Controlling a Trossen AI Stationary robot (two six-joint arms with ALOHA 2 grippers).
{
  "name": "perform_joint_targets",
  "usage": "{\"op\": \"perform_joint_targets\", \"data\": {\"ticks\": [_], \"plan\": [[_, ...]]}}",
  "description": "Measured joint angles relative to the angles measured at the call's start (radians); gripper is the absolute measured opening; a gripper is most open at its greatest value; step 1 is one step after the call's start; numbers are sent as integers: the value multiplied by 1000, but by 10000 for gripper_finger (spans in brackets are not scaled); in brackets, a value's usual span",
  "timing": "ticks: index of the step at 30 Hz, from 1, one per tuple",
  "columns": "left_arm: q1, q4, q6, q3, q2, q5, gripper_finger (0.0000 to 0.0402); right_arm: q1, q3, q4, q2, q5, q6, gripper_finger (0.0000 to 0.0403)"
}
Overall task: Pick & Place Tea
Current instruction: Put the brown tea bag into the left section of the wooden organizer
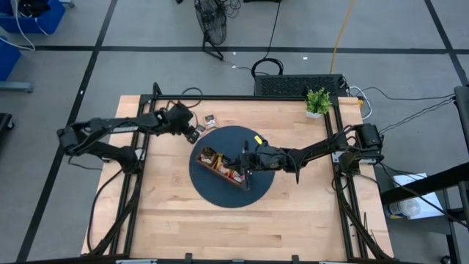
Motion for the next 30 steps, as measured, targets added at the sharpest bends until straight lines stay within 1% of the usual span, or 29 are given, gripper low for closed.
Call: {"op": "perform_joint_targets", "data": {"ticks": [3,6,9,15,19,24,27,30], "plan": [[20,-11,23,16,74,106,198,-14,0,-23,0,-1,0,2],[18,-32,43,26,137,127,203,-33,0,-20,1,-2,0,4],[15,-44,47,49,189,93,222,-50,0,-21,1,-2,3,5],[23,-56,50,92,259,23,274,-61,0,-21,1,-2,18,4],[23,-50,53,103,304,-17,285,-61,0,-21,1,-2,16,4],[22,-37,42,106,353,-16,263,-71,0,-21,1,-2,9,4],[22,-35,41,106,358,-14,235,-81,0,-21,1,-2,9,4],[16,-35,38,106,360,-9,197,-87,0,-21,1,-2,9,4]]}}
